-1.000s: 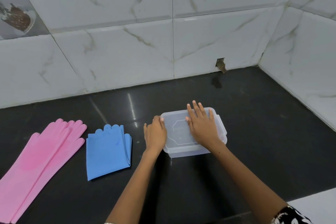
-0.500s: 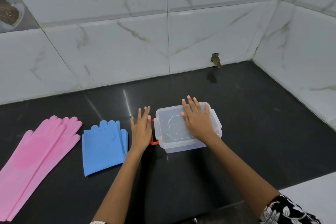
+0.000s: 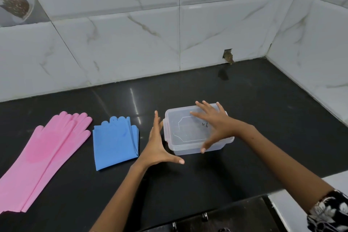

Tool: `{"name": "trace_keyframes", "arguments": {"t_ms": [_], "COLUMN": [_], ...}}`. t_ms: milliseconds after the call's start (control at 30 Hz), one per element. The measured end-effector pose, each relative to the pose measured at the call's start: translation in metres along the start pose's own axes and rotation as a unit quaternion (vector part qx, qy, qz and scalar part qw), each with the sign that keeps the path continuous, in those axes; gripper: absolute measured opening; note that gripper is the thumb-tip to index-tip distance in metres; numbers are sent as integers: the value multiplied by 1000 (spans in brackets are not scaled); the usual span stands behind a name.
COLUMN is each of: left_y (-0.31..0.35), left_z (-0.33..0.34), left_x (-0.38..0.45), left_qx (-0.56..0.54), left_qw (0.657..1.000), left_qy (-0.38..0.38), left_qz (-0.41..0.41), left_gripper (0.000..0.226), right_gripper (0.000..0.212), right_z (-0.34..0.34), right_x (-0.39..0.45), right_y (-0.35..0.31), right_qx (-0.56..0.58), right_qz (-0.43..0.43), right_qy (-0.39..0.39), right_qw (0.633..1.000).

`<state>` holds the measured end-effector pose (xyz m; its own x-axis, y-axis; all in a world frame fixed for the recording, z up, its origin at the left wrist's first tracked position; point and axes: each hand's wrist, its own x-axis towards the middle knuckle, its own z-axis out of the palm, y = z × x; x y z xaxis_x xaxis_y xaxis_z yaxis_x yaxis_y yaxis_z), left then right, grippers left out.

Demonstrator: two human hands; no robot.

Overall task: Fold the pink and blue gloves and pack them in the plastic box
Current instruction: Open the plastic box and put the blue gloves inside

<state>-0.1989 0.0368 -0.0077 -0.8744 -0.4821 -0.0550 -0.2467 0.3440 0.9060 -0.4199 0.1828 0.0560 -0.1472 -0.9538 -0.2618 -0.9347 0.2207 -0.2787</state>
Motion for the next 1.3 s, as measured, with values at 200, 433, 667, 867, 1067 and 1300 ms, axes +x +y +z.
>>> {"name": "trace_keyframes", "arguments": {"t_ms": [200,433,667,867,1067,1300], "left_y": [1,5,-1,0,1,-1], "left_z": [1,-3,-6,-4,-2,-2], "left_x": [9,12,7,3,0,-3], "left_qx": [-32,-20,-5,12,21,24], "left_qw": [999,999,999,999,999,999], "left_qy": [15,4,10,22,25,27], "left_qz": [30,39,40,25,17,20], "left_gripper": [156,150,148,148,147,147], "right_gripper": [113,103,99,99,97,96], "right_z": [-6,-1,4,1,-5,-9], "right_x": [7,5,8,9,8,6], "right_y": [-4,-7,-9,-9,-10,-4], "right_qx": [-34,-23,3,20,22,54], "right_qz": [-23,-45,-63,-76,-73,-63], "right_qy": [22,90,93,91,69,52], "right_qw": [999,995,994,993,995,995]}}
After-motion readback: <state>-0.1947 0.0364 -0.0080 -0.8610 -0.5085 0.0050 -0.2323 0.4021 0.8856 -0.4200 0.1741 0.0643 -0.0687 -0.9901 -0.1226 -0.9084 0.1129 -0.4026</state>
